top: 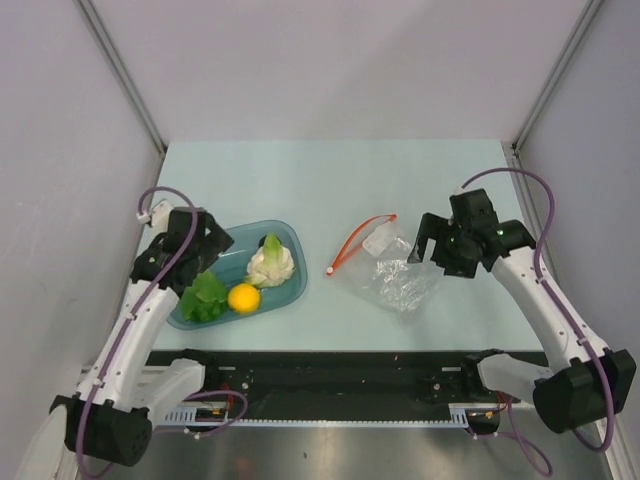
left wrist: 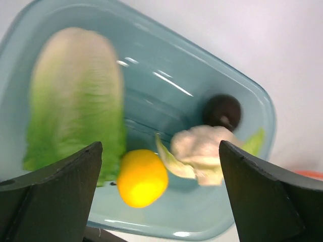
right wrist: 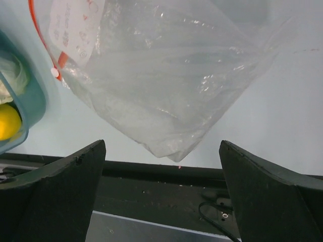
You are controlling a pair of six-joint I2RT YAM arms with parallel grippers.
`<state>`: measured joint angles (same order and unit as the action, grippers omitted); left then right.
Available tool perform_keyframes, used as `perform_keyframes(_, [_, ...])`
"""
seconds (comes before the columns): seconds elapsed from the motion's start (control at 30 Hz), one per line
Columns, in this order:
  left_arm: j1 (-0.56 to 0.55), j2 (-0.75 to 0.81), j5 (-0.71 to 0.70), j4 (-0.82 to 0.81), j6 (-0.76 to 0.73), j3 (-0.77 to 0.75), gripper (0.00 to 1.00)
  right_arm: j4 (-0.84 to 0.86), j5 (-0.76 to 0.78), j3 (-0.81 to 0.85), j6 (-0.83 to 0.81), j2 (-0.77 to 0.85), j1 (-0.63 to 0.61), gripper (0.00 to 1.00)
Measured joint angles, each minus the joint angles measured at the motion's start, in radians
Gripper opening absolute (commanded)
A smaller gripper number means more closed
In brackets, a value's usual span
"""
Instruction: Open the zip-top bag and remove the fake food
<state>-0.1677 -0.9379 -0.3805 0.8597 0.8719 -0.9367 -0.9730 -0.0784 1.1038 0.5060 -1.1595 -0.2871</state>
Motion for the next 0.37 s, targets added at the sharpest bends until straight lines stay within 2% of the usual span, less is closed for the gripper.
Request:
perform_keyframes(0.23, [-0.463, -0.014, 0.024, -0.204, -0.073, -0.054, 1.0, 0.004, -0.028, -0.064, 0.026, 0.13, -0.049, 1.0])
perform_keyframes(0.37, [-0.646, -0.023, 0.031, -0.35, -0.08, -0.044, 1.0, 0.014, -0.063, -0.096, 0.026, 0.22, -0.053, 1.0])
